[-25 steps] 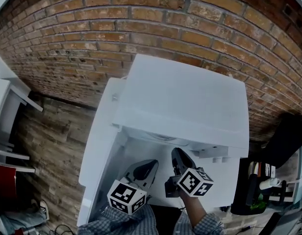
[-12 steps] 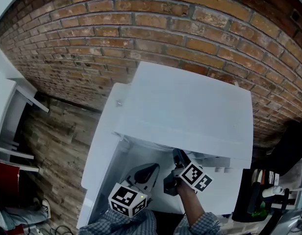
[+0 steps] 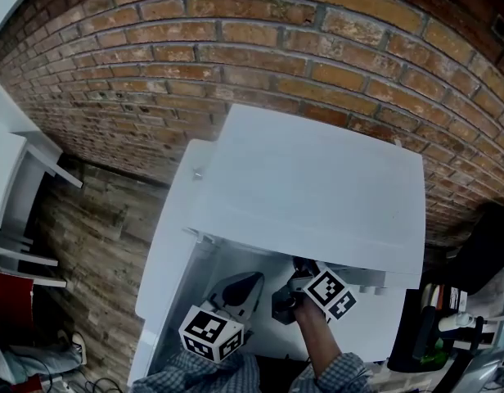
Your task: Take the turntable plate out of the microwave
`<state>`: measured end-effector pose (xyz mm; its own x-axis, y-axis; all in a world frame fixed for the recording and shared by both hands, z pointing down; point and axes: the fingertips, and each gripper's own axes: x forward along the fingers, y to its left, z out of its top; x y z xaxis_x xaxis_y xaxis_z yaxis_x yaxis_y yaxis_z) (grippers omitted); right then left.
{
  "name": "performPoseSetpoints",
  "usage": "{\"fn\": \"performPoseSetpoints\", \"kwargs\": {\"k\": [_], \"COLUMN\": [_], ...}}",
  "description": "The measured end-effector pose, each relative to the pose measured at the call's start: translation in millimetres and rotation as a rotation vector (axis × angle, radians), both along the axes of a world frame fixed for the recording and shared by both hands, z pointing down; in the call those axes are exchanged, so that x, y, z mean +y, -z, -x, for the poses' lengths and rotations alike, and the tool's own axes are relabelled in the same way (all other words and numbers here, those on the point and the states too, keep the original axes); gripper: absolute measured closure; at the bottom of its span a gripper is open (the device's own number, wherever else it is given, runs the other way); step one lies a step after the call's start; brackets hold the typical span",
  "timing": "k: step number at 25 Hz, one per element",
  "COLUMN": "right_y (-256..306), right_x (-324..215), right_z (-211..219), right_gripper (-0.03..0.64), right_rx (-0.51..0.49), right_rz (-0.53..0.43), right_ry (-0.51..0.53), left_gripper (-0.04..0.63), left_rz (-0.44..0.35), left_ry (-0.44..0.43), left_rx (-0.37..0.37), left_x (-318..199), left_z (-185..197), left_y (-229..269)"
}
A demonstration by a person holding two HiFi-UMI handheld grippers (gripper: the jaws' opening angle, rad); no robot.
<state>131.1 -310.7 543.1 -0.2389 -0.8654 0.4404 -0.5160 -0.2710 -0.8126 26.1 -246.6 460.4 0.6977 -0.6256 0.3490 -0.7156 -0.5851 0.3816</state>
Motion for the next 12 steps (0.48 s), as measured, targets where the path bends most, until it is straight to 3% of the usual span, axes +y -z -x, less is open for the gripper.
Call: {"fn": "performPoseSetpoints", "kwargs": {"k": [2,5,12], "right_y": [-3,-9,-9], "right_x": [2,4,-3], "right_z": [-2,-5,-12], "right_gripper": [0.490,0.515,0.558], "right_rx": [-0.006,0.060,0.091], "right_rz": [0.029,0.072,0.043], "right_ry": [0.005,0.019,0.011], "left_gripper": [0.586,0.584,0.585], "left_rz": [0.001,0.004,0.054], "left_ry": [0.002,0.000,0.017], "left_rx": [0.003,0.005,0.031], "left_x": [-2,-4,-4], "left_z": [-2,-5,-7], "left_y": [-1,-3,-11]}}
